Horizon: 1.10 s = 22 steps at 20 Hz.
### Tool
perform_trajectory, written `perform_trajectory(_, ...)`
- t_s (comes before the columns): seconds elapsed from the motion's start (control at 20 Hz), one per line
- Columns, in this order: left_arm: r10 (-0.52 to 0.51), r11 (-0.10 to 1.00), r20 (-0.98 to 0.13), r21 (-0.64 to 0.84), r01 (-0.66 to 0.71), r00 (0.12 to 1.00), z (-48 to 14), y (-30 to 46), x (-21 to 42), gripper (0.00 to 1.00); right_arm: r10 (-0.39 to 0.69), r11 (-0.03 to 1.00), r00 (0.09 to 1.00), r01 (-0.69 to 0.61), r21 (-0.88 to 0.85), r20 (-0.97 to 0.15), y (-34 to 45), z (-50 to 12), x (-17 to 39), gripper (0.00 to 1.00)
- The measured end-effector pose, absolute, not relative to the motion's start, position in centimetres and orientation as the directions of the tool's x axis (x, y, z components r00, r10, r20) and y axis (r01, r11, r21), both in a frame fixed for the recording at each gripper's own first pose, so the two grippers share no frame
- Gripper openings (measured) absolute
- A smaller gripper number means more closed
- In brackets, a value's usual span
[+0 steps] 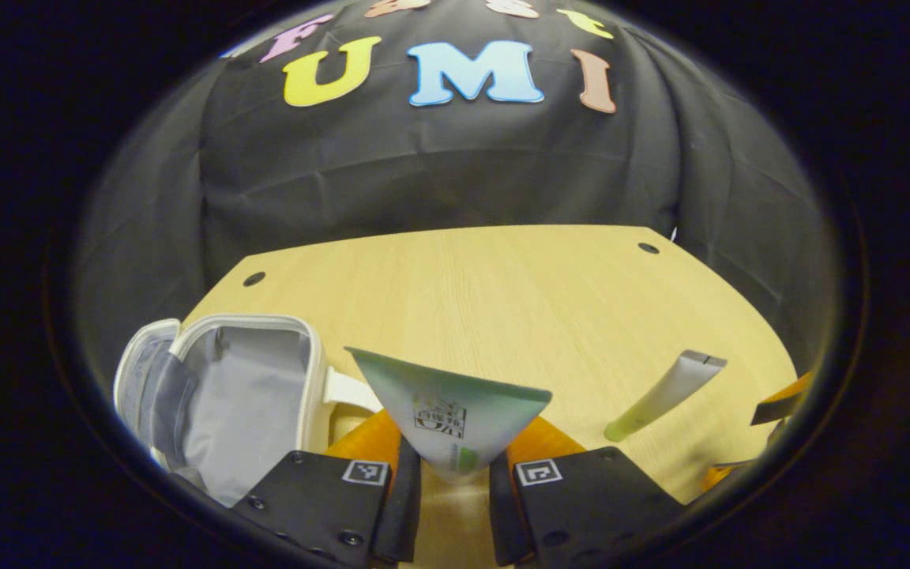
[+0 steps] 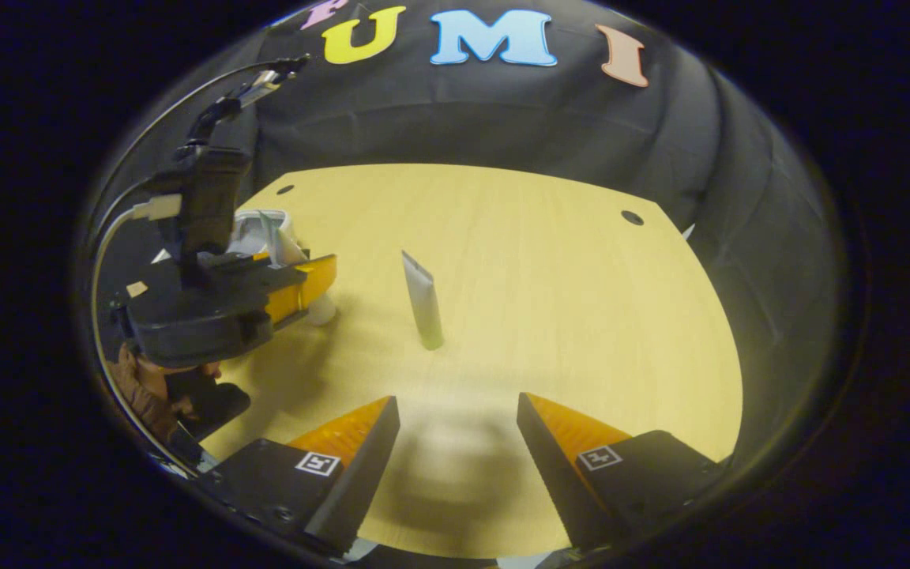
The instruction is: First open the suitcase, pack the skin care products into it, and then close the suitcase.
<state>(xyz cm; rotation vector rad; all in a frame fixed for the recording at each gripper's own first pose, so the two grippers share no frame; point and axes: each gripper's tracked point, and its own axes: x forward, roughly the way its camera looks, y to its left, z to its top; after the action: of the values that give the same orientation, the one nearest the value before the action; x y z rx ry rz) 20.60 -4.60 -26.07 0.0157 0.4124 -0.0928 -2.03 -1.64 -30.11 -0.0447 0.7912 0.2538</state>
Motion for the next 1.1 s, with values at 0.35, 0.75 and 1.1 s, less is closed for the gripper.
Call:
perform_trajectory(0.35, -0.090, 0.995, -0.390, 0.006, 0.100, 0.916, -20.9, -3.3, 16.8, 0.44, 0.240, 0.971, 0.717, -0.184, 0.155, -0.654, 1.4, -32.3, 4.7, 0.89)
perform_trajectory(0.75, -0.076, 0.995, -0.436, 0.027, 0.097, 0.897, -20.7, -2.6, 14.9, 0.44, 0.275, 0.961, 0.727, -0.181, 0.211, -0.630, 3.9, -35.5, 9.4, 0.30)
perform_trajectory(1.1, 0.026, 0.999, -0.405, -0.028, -0.041, 0.914, -16.9, 3.4, 15.0, 0.44, 0.385, 0.916, 0.760, -0.243, 0.321, -0.523, 7.4, -24.8, 6.1, 0.21)
